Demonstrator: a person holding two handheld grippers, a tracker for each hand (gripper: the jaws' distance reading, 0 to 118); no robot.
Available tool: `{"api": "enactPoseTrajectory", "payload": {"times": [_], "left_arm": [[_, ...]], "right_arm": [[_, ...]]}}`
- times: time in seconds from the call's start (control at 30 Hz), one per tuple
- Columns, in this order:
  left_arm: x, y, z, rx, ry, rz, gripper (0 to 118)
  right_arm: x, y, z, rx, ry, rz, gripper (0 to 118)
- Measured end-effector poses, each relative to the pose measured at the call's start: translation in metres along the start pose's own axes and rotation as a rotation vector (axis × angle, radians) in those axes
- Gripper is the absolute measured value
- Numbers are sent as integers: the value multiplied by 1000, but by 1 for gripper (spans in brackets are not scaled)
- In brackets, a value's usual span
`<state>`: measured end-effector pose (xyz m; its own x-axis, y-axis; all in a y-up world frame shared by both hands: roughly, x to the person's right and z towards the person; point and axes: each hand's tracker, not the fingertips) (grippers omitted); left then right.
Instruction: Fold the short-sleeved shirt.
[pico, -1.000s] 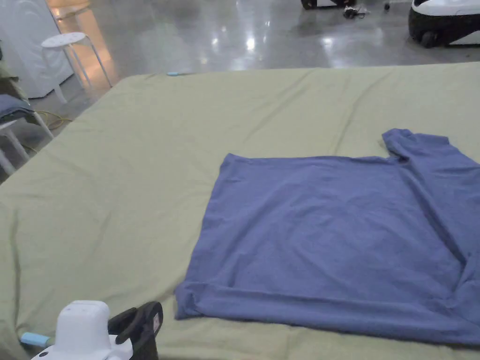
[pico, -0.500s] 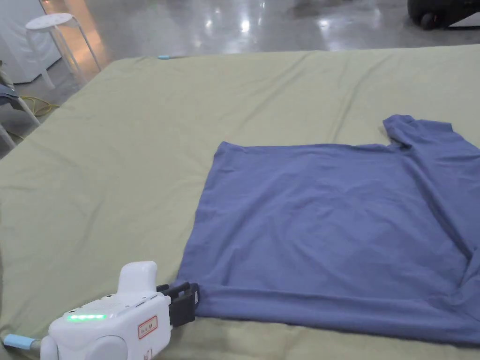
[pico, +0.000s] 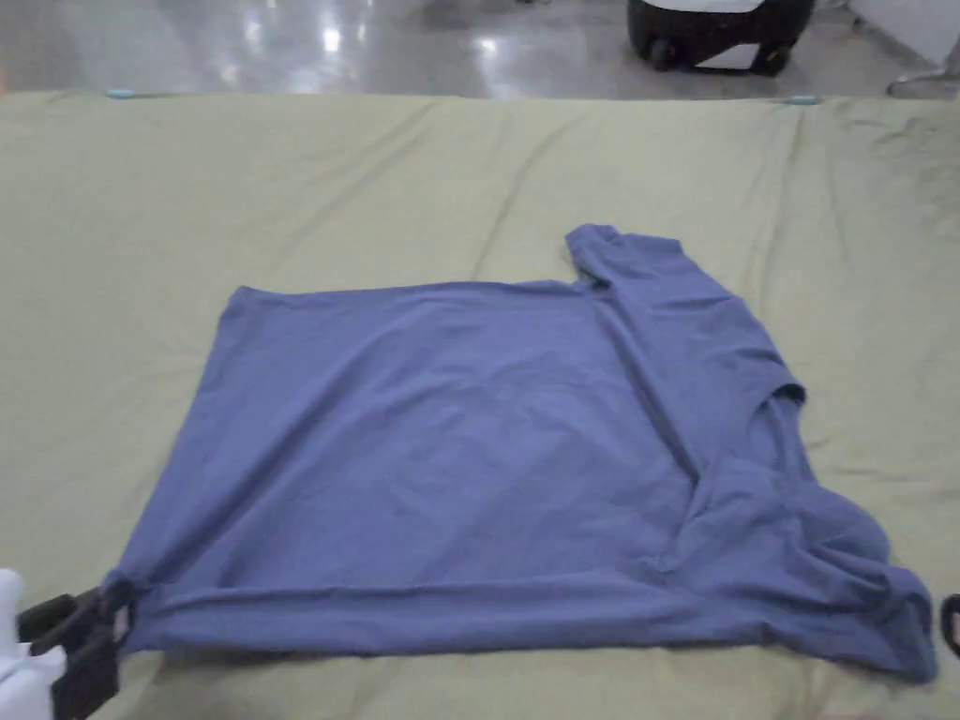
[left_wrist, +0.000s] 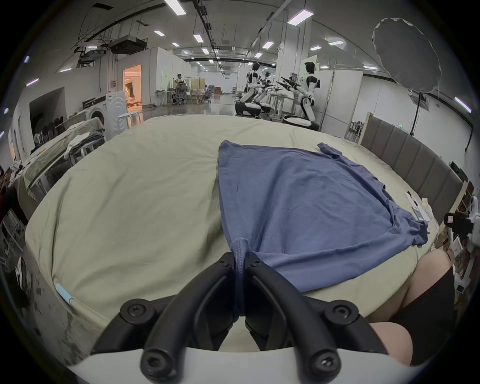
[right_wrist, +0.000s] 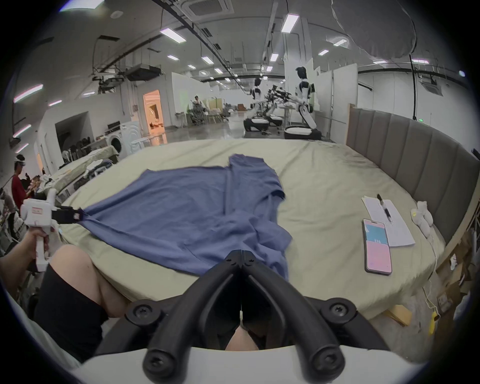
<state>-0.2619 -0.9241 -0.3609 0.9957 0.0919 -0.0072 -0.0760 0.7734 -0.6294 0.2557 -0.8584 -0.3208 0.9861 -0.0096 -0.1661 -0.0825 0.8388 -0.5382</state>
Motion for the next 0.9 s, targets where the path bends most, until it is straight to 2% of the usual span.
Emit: {"api": "enactPoseTrajectory", "payload": {"times": [0.03,0.07,0.1,0.13,0.23,0.3,0.33,0.37,0.43,0.47,0.5,0.53,0.6,0.67,0.77,0.8,0.87,0.9], "left_arm": [[0,0,-1,-5,4,-3,4],[1,-1,-2,-11,5,-2,4],[1,-2,-3,-16,4,3,4],[1,-3,-3,-20,5,7,4],[-2,-9,-7,-29,12,5,4],[-1,-8,-8,-35,18,0,4],[-1,-8,-8,-38,19,1,4],[0,-9,-8,-41,20,0,4],[1,-8,-7,-44,24,-5,4],[2,-9,-8,-45,25,-8,4],[2,-9,-9,-50,25,-13,4],[2,-10,-11,-60,26,-18,4],[0,-12,-14,-73,32,-17,4],[-1,-13,-14,-81,30,-5,4],[-3,-8,-10,-89,20,13,4],[-2,-2,-9,-115,9,21,4],[0,10,-7,-125,6,19,4],[-1,19,-9,-140,4,13,4]], "right_arm": [[5,-4,-6,-18,-3,-8,37],[10,-8,-12,-62,-2,-25,86],[15,-11,-20,-113,-3,-34,109],[19,-16,-30,-141,-9,-43,113],[28,-25,-50,-138,-36,-48,101],[29,-27,-66,-172,-56,-53,87],[29,-27,-73,-180,-44,-60,75],[28,-28,-77,-183,-36,-60,56],[28,-28,-68,-195,-33,-41,46],[26,-29,-67,-201,-1,-21,40],[25,-29,-66,-195,31,-2,22],[95,-39,-88,-187,38,14,4],[96,-39,-85,-200,59,34,4],[70,-17,-78,-187,33,38,4],[61,4,-61,-164,28,-39,4],[95,-13,-77,-157,33,-48,4],[99,0,-76,-162,28,-33,4],[100,9,-77,-158,24,7,4]]}}
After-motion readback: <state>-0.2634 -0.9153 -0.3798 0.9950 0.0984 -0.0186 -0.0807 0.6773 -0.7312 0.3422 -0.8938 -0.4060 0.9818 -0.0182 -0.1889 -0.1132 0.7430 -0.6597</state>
